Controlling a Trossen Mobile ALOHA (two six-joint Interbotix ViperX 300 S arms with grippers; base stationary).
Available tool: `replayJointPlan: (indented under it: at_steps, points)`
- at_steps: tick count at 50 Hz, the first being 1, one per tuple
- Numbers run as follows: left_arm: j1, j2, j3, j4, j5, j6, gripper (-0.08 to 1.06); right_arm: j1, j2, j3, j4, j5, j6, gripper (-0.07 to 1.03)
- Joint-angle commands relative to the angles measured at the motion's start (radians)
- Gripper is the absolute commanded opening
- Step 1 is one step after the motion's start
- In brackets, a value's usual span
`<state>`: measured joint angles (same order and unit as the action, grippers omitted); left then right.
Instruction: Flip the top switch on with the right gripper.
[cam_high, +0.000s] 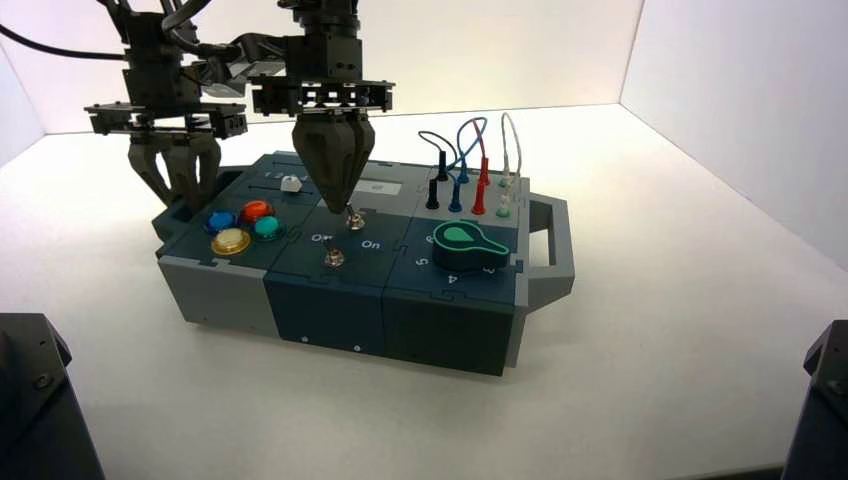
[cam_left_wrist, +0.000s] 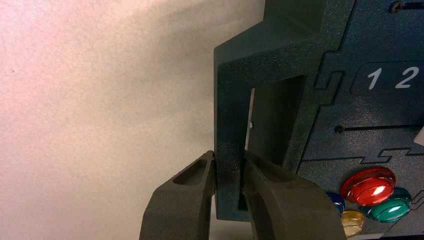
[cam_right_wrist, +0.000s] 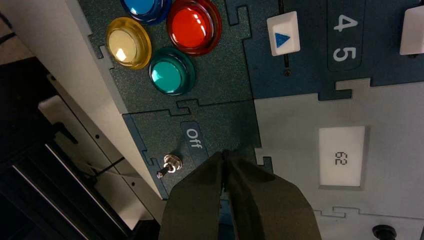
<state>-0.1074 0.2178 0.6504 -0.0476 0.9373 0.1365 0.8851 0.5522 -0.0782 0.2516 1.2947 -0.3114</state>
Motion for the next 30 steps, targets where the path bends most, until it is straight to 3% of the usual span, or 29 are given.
replayJointPlan:
  at_steps: [1,22,30]
  points:
    - [0.023,-0.028,-0.031,-0.003,-0.003,0.002,-0.03,0.000,-0.040,-0.003,-0.002,0.006,-0.011,-0.02]
    - [0.023,-0.028,-0.031,0.000,-0.006,0.002,-0.03,-0.020,-0.081,0.066,-0.037,0.006,-0.011,-0.02]
    - [0.023,-0.028,-0.034,-0.005,-0.003,0.002,-0.03,-0.018,-0.078,0.054,-0.028,0.002,-0.009,-0.02]
